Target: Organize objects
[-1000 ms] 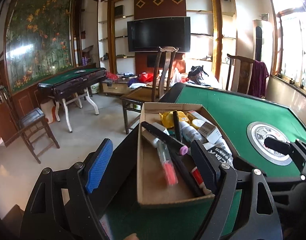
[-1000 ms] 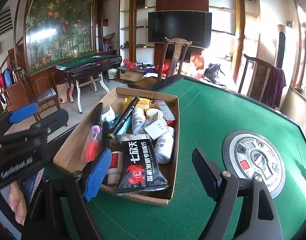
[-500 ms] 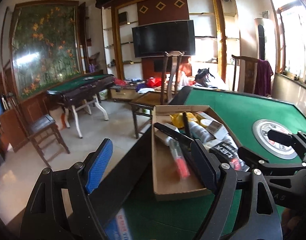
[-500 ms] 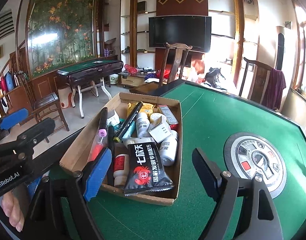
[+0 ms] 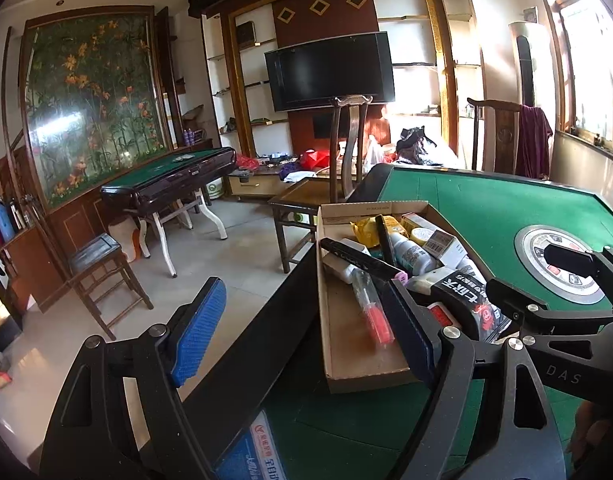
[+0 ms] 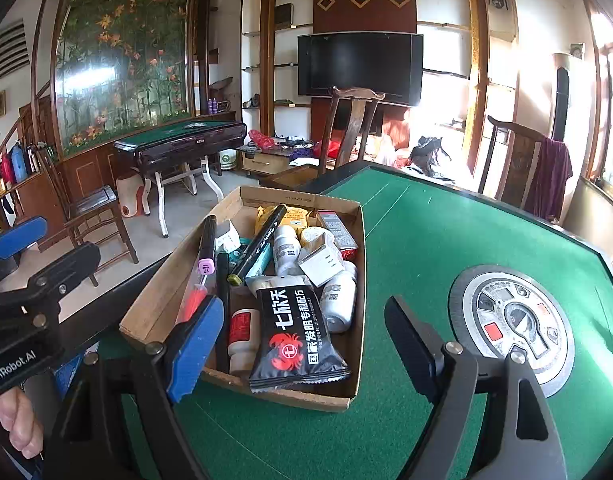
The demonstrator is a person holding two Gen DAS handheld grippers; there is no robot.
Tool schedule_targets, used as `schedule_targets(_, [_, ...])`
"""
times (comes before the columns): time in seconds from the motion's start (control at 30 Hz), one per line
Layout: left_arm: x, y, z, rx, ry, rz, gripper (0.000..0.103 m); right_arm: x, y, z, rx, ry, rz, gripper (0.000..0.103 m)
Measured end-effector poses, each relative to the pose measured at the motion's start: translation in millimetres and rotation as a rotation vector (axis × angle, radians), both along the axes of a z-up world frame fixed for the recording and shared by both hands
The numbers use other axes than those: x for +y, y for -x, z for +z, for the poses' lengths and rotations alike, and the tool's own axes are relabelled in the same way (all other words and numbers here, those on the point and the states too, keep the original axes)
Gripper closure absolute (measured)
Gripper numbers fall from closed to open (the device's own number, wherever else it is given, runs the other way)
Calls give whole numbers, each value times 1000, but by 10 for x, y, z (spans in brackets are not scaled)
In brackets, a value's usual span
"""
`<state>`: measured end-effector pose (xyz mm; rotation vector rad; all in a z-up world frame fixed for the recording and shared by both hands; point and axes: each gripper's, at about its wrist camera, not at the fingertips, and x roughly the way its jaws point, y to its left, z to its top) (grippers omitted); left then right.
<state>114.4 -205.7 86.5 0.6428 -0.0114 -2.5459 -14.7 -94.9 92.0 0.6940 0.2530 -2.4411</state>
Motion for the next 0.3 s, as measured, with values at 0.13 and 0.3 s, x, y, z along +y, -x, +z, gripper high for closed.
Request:
schedule_targets(0.13, [-43, -45, 22, 12, -11, 8, 22, -7, 0, 0, 0, -2, 0, 20])
schedule_targets(0.3, [-90, -72, 15, 22, -15, 27, 22, -19, -2, 8, 4, 1, 0, 20])
